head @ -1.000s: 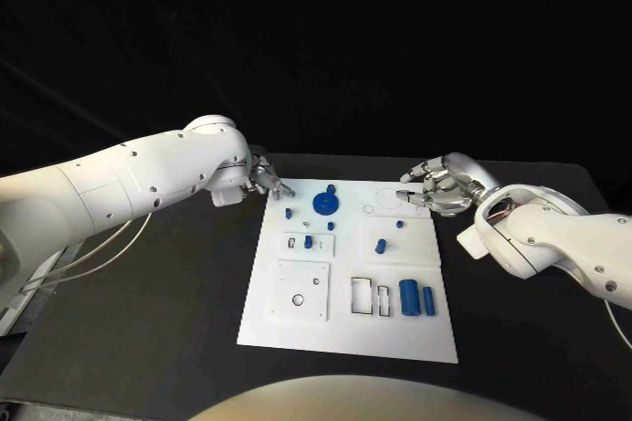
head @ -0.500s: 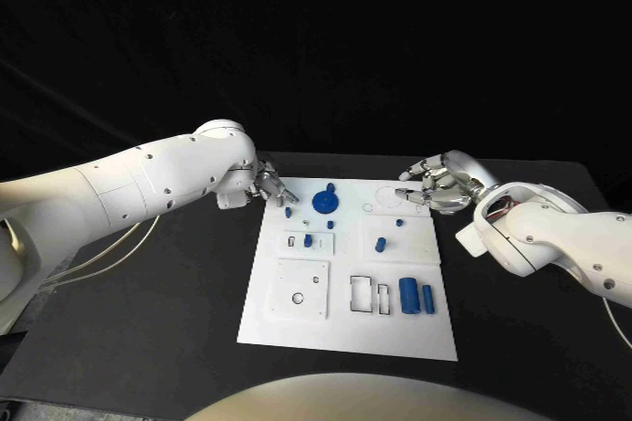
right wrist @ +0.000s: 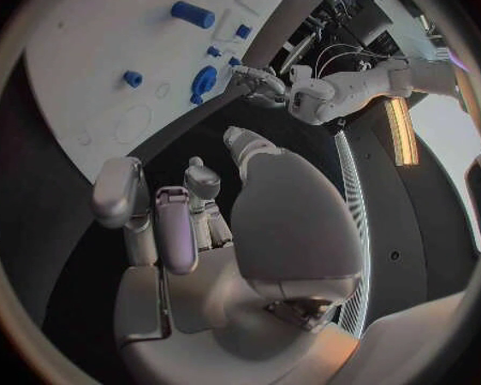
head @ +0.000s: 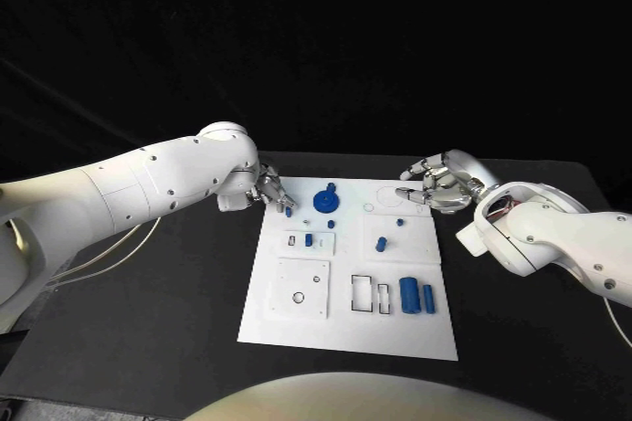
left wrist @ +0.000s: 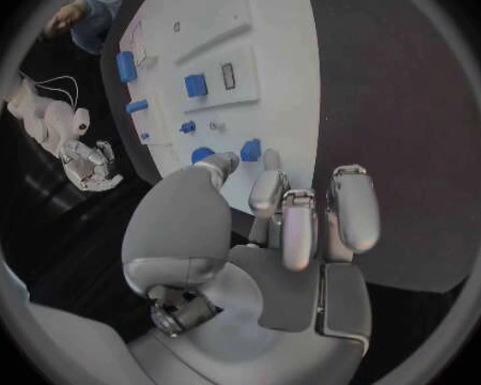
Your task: Assemble the parts on the task board
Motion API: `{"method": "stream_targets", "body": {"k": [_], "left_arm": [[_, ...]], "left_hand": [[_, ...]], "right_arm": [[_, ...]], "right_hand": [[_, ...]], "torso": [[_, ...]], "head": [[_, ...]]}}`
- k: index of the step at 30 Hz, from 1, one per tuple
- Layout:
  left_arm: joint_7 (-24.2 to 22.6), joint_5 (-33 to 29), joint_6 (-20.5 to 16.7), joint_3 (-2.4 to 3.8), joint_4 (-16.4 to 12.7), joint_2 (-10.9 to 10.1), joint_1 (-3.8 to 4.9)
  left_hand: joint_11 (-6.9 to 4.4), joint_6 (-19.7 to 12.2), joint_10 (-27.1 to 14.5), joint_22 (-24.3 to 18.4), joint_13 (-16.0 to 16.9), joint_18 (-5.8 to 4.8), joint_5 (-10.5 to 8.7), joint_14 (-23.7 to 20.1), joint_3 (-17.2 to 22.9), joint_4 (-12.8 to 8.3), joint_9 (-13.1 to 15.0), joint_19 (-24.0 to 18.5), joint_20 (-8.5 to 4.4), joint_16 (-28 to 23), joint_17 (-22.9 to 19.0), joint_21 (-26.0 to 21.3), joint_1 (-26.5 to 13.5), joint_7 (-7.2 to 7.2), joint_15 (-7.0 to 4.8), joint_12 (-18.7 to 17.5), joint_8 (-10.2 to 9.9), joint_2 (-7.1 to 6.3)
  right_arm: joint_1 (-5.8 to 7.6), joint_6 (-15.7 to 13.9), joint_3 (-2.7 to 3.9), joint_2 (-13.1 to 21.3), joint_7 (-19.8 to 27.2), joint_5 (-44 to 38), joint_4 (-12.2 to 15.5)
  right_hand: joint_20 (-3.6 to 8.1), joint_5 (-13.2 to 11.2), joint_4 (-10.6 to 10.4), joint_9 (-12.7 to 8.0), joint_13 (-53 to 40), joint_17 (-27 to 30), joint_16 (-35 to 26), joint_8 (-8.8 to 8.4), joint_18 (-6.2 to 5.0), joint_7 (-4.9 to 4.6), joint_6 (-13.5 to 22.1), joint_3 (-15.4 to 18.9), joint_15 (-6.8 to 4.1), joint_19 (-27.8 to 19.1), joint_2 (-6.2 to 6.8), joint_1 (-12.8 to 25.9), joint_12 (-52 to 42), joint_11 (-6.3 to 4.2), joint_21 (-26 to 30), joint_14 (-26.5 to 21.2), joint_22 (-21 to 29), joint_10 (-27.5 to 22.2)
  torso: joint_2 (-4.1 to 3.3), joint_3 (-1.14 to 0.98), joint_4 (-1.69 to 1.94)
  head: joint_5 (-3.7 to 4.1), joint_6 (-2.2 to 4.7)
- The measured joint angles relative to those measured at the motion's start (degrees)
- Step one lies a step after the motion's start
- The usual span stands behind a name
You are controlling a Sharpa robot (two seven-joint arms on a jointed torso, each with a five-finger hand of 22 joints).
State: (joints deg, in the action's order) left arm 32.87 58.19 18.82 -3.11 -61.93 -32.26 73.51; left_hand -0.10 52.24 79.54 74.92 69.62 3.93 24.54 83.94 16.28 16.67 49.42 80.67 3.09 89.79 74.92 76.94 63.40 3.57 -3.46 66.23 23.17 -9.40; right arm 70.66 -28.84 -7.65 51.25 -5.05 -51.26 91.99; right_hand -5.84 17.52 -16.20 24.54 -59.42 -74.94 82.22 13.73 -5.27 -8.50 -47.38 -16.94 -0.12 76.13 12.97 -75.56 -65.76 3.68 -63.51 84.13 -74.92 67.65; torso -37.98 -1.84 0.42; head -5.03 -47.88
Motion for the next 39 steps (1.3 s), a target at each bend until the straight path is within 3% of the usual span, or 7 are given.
{"method": "stream_targets", "body": {"k": [13, 19, 24, 26, 30, 35, 39], "left_arm": [[-0.1, -0.8, 0.3, -0.03, -0.1, 0.0, -0.03], [-0.2, -1.7, -0.2, -0.03, -0.1, 0.0, -0.03], [-0.3, -3.0, -1.1, -0.04, 0.0, 0.0, -0.03], [-0.3, -3.5, -1.4, -0.04, 0.0, 0.0, -0.03], [-0.4, -5.0, -1.9, -0.04, 0.0, -0.1, -0.04], [-0.4, -7.0, -2.5, -0.08, -0.3, -0.6, -0.04], [-0.4, -8.6, -3.1, -0.11, -1.4, -1.6, -0.04]], "left_hand": [[-0.56, 0.6, 0.3, 0.0, -0.1, 0.0, 0.05, 0.0, 1.4, -0.2, 1.2, 0.0, 0.0, 0.0, 0.0, 0.0, 2.6, -0.61, 0.0, 0.0, 1.5, 0.84], [-0.94, 0.2, 0.5, 0.0, -0.1, 0.0, -4.19, 0.0, 5.8, -0.7, 2.4, 0.4, -0.43, 0.0, 0.0, 0.0, 6.8, -1.03, -0.43, 0.3, 3.0, 1.85], [-1.14, -0.6, 0.7, 0.0, -0.2, 0.01, -6.82, 0.0, 12.8, -2.5, 3.3, 0.4, -0.85, 0.0, 0.0, 0.0, 9.2, -1.2, -0.84, 0.3, 4.6, 1.06], [-1.35, -1.0, 1.0, 0.0, -0.4, 0.0, -6.44, 0.0, 16.4, -3.8, 3.9, 0.4, -0.85, 0.0, 0.0, -0.2, 9.7, -0.88, -0.84, 0.3, 6.6, 0.49], [-1.46, -2.0, 1.1, 0.0, -0.6, 0.0, -3.9, 0.0, 19.4, -2.0, 3.9, 0.4, -0.84, 0.0, 0.0, -0.2, 7.8, -1.3, -0.84, 0.3, 10.9, -1.42], [-1.66, -2.1, 1.3, 0.0, -0.6, 0.01, -2.31, 0.0, 21.5, -3.6, 4.1, 0.6, -1.05, 0.0, 0.0, -0.2, 5.4, -1.24, -0.84, 0.5, 12.1, -1.67], [-1.86, -2.1, 1.5, 0.0, -0.4, 0.0, -0.87, 0.0, 21.6, -3.7, 7.4, 0.6, -1.05, 0.0, 0.0, -0.2, 4.3, -1.24, -0.84, 0.8, 12.6, -1.94]], "right_arm": [[-0.01, 0.0, 0.0, 0.0, -0.1, 0.0, -0.1], [-0.01, 0.0, 0.0, -0.1, -0.1, 0.0, -0.1], [-0.01, 0.0, 0.0, -0.1, -0.1, 0.0, -0.1], [-0.01, 0.0, 0.0, -0.1, -0.1, 0.0, -0.1], [-0.01, 0.0, 0.0, -0.1, -0.1, 0.0, -0.2], [-0.01, 0.0, 0.0, -0.1, -0.2, 0.0, -0.2], [-0.01, 0.0, 0.0, -0.1, -0.2, 0.0, -0.3]], "right_hand": [[0.0, 0.0, 0.0, 0.0, 0.0, 0.0, 0.0, 0.0, 0.0, 0.0, 0.0, 0.0, 0.0, 0.0, 0.0, 0.0, 0.0, 0.0, 0.0, 0.0, 0.0, 0.0], [0.0, 0.0, 0.0, 0.0, 0.0, 0.0, 0.0, 0.0, 0.0, 0.0, 0.0, 0.0, 0.0, 0.0, 0.0, 0.0, 0.0, 0.0, 0.0, 0.0, 0.0, 0.0], [0.0, 0.2, 0.0, 0.0, 0.0, 0.0, 0.0, 0.24, 0.0, 0.0, 0.0, 0.0, 0.0, 0.0, 0.0, 0.0, 0.0, 0.0, 0.0, 0.0, 0.0, 0.0], [0.0, 0.2, 0.0, 0.0, 0.0, 0.0, 0.0, 0.24, 0.0, 0.0, 0.0, 0.0, 0.0, 0.0, 0.0, 0.0, 0.0, 0.0, 0.0, 0.0, 0.0, 0.0], [0.0, 0.2, 0.0, 0.0, 0.0, 0.0, 0.0, 0.24, 0.0, 0.0, 0.0, 0.0, 0.0, 0.0, 0.0, 0.0, 0.0, 0.0, 0.0, 0.0, 0.0, 0.0], [0.0, 0.2, 0.0, 0.0, -0.1, 0.0, 0.0, 0.24, 0.0, 0.0, 0.0, 0.0, 0.0, 0.0, 0.0, 0.0, 0.0, 0.0, 0.0, 0.0, 0.0, 0.0], [0.0, 0.2, 0.0, 0.0, -0.1, 0.0, 0.0, 0.24, 0.0, 0.0, 0.0, 0.0, 0.0, 0.0, 0.0, 0.0, 0.0, 0.0, 0.0, 0.0, 0.0, 0.0]], "torso": [[-0.03, -0.01, 0.0], [-0.03, -0.04, -0.01], [-0.03, -0.04, -0.02], [-0.03, -0.04, -0.02], [-0.02, -0.04, -0.02], [0.03, -0.04, -0.03], [0.07, -0.07, -0.02]], "head": [[-0.01, -0.19], [-0.04, -0.24], [-0.05, -0.35], [-0.05, -0.4], [-0.08, -0.44], [-0.12, -0.51], [-0.22, -0.53]]}}
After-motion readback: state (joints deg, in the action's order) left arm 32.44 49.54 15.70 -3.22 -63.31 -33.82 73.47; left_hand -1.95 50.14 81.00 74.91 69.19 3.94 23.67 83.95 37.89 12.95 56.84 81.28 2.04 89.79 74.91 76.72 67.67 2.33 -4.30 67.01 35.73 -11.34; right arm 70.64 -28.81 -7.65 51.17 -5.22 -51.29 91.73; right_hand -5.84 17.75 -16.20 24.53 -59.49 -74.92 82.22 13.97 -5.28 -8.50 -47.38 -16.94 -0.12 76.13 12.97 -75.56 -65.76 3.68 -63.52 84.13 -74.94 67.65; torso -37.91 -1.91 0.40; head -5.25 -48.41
